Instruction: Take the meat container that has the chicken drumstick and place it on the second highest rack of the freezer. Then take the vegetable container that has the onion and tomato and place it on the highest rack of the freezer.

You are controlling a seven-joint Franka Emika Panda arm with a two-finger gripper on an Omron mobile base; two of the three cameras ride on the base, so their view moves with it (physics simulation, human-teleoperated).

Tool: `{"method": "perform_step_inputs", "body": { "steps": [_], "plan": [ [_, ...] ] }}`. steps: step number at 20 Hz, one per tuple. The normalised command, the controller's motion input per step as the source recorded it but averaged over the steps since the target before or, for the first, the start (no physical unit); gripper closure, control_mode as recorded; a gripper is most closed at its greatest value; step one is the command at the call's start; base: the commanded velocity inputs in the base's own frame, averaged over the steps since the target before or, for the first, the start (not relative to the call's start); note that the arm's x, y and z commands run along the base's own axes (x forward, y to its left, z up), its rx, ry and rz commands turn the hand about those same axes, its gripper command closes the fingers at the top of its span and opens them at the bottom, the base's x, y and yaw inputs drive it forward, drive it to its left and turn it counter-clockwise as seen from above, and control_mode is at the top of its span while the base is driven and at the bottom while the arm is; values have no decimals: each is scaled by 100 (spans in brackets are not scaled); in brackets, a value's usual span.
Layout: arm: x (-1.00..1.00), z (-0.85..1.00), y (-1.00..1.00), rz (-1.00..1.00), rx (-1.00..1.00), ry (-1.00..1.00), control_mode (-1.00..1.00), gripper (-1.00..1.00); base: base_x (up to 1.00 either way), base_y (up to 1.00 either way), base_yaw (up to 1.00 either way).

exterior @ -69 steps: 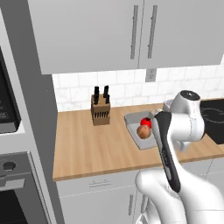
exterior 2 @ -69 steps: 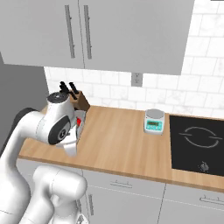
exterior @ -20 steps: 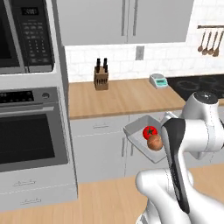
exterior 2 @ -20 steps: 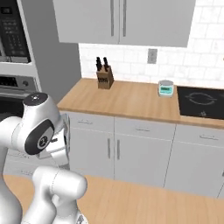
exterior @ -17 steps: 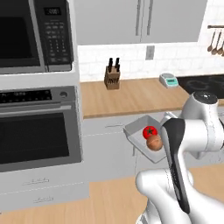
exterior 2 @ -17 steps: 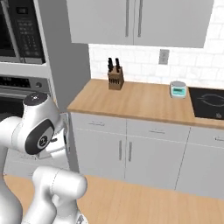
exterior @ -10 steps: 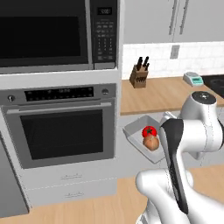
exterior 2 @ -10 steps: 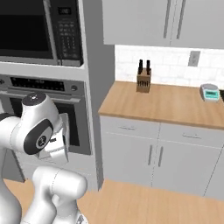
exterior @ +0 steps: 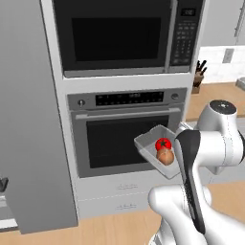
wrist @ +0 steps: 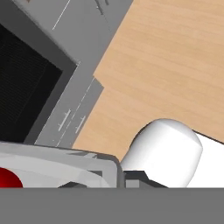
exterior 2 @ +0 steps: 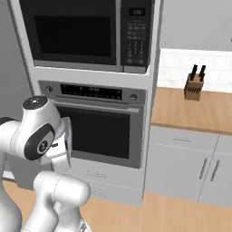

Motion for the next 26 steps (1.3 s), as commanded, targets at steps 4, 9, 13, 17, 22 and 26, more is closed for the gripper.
{"method": "perform_step_inputs", "body": {
  "steps": [4,9,13,17,22,26],
  "plan": [
    [0,0,0,0,0,0,100,100,8,100,0],
    [0,0,0,0,0,0,100,100,0,100,2],
    [0,0,0,0,0,0,100,100,-4,100,0],
    [0,0,0,0,0,0,100,100,-3,100,0],
    [0,0,0,0,0,0,100,100,1,91,0],
    [0,0,0,0,0,0,100,100,57,17,-2]
  ]
}}
